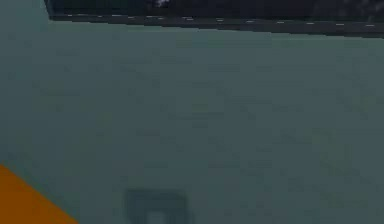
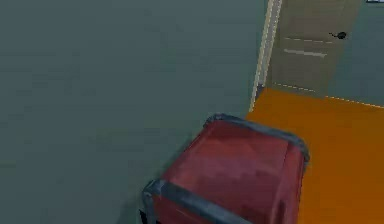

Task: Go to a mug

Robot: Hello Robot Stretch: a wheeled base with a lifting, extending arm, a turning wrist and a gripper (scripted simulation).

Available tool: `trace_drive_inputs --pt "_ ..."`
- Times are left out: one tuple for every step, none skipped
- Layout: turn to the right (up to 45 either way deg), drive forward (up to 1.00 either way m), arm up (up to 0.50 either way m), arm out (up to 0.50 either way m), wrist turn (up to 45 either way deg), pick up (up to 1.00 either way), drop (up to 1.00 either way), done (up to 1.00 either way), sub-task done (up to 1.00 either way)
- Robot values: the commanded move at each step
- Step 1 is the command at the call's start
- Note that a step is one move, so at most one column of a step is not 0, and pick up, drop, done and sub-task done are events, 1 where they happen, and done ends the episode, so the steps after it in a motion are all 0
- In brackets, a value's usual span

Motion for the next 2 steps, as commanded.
trace_drive_inputs --pt "-45.0 0.00 0.00 0.00 0.0 0.00 0.00 0.00 0.00" --pt "-33.0 0.00 0.00 0.00 0.0 0.00 0.00 0.00 0.00"
